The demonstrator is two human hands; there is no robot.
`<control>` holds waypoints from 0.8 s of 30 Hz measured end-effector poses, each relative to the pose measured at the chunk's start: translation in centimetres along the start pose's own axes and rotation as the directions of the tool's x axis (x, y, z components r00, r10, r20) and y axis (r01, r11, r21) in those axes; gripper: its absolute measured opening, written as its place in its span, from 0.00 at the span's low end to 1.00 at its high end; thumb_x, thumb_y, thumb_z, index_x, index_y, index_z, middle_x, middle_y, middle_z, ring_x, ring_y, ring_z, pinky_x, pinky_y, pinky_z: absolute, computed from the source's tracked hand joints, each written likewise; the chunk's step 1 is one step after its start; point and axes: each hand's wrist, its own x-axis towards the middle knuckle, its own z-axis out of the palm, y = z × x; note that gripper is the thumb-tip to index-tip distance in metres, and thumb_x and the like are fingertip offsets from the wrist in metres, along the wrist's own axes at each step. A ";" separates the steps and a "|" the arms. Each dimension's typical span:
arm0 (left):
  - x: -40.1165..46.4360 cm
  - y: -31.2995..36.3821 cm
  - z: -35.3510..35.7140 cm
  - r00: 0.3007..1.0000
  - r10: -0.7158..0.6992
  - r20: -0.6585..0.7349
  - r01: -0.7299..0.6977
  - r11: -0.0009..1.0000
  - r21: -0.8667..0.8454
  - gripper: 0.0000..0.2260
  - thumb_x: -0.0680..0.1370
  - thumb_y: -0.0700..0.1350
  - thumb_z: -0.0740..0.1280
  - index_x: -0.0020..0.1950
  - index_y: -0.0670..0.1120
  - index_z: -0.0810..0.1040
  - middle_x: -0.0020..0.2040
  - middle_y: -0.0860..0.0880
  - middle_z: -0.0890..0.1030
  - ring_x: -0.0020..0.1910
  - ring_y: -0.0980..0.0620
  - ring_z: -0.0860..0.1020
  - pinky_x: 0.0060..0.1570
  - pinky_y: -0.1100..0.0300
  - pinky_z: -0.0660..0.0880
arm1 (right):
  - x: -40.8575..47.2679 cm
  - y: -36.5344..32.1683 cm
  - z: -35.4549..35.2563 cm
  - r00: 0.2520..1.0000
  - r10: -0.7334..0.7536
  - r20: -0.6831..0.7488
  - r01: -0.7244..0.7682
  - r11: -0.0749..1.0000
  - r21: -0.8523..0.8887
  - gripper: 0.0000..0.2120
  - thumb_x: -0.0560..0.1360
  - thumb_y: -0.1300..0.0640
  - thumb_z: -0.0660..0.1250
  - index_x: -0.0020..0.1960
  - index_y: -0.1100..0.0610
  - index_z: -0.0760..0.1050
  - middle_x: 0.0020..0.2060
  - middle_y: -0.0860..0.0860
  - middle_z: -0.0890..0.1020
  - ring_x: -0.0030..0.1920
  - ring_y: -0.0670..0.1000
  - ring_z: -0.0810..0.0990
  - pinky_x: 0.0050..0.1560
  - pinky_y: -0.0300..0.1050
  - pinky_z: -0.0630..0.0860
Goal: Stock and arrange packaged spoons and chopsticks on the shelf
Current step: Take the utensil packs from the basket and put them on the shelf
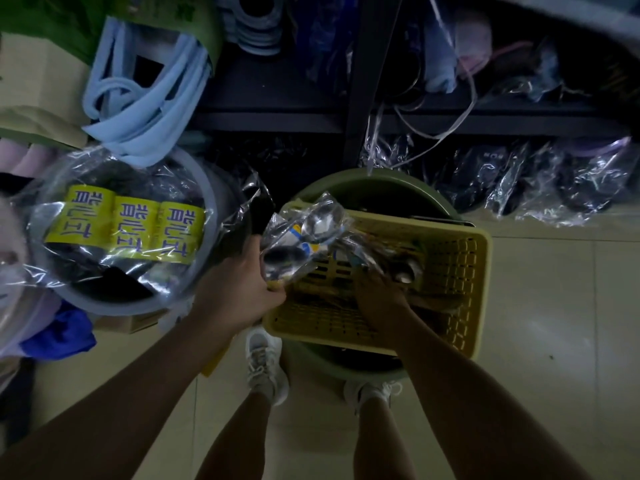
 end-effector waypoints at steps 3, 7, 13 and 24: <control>-0.1 -0.2 0.0 0.999 -0.034 0.012 0.034 0.998 -0.048 0.28 0.68 0.49 0.72 0.63 0.46 0.63 0.38 0.53 0.71 0.37 0.51 0.71 0.33 0.60 0.63 | -0.5 0.1 -0.7 0.999 0.031 0.030 -0.034 0.992 0.122 0.21 0.81 0.57 0.52 0.73 0.59 0.58 0.72 0.60 0.64 0.70 0.59 0.65 0.64 0.49 0.68; 0.1 -0.8 0.3 0.999 -0.026 0.031 0.029 0.995 -0.094 0.27 0.68 0.49 0.72 0.62 0.46 0.63 0.33 0.57 0.67 0.35 0.50 0.72 0.27 0.63 0.61 | -0.2 0.1 -0.3 1.000 -0.025 -0.002 0.025 0.987 0.156 0.20 0.80 0.59 0.53 0.72 0.59 0.62 0.72 0.59 0.63 0.72 0.59 0.62 0.71 0.52 0.61; -0.7 -1.0 -0.4 0.999 -0.019 0.043 0.024 0.991 -0.133 0.26 0.67 0.49 0.72 0.61 0.47 0.64 0.35 0.58 0.69 0.37 0.52 0.72 0.33 0.60 0.64 | -2.4 -0.5 -2.6 0.995 -0.097 -0.030 0.100 0.980 0.173 0.16 0.80 0.59 0.54 0.67 0.60 0.65 0.66 0.60 0.71 0.64 0.59 0.72 0.61 0.47 0.70; -7.6 4.8 -12.2 0.988 0.146 0.045 -0.124 0.939 -0.320 0.27 0.67 0.48 0.73 0.62 0.48 0.66 0.49 0.51 0.77 0.46 0.50 0.76 0.46 0.54 0.74 | -20.2 -1.3 -14.5 0.892 0.382 -0.242 0.204 0.137 0.969 0.08 0.80 0.56 0.56 0.58 0.52 0.69 0.48 0.51 0.77 0.50 0.52 0.78 0.49 0.43 0.76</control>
